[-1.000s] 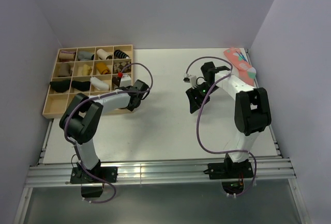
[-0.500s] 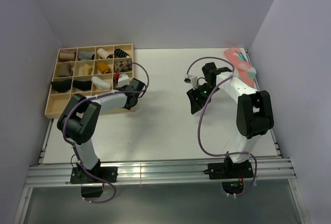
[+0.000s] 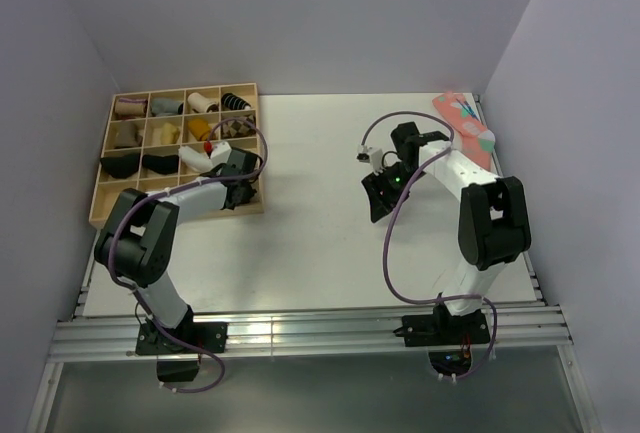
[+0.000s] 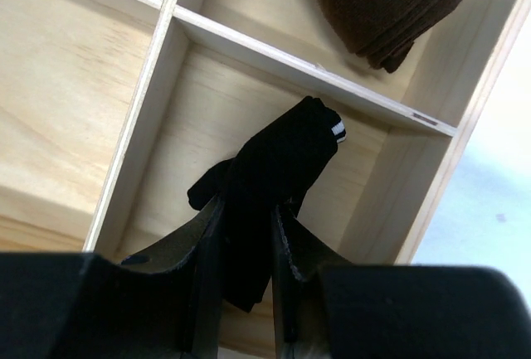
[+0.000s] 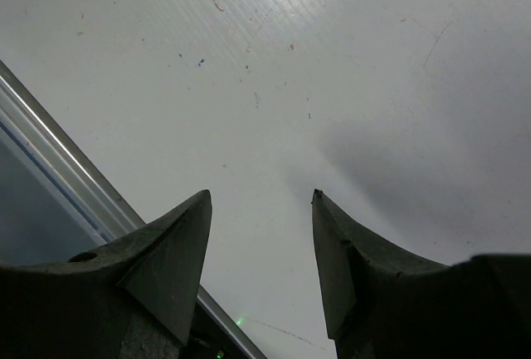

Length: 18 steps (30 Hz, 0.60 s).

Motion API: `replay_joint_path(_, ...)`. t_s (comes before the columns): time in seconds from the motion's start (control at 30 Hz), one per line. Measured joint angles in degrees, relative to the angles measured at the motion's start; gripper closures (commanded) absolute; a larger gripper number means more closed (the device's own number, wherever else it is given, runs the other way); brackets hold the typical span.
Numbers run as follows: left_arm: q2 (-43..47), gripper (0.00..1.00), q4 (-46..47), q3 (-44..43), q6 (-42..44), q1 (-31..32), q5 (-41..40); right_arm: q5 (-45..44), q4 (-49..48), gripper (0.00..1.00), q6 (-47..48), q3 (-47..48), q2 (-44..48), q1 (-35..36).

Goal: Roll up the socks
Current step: Place the sock in the storage box.

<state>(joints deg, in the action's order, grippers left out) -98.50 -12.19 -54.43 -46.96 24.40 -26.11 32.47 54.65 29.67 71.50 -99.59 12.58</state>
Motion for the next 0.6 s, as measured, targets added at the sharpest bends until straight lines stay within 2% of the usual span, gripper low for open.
replay_joint_path(0.17, 0.37, 0.98, 2.56, 1.07, -0.98, -1.27, 2.89, -0.09, 0.11, 0.41, 0.0, -0.76, 0.61, 0.0)
replay_joint_path(0.47, 0.66, 0.73, 5.57, 2.1, -2.08, -2.32, 5.51, -0.13, 0.02, 0.41, -0.02, -1.68, 1.07, 0.0)
replay_joint_path(0.6, 0.79, 0.66, 5.55, 2.14, -2.08, -2.34, 5.53, -0.13, 0.0, 0.41, -0.02, -1.68, 1.11, 0.0)
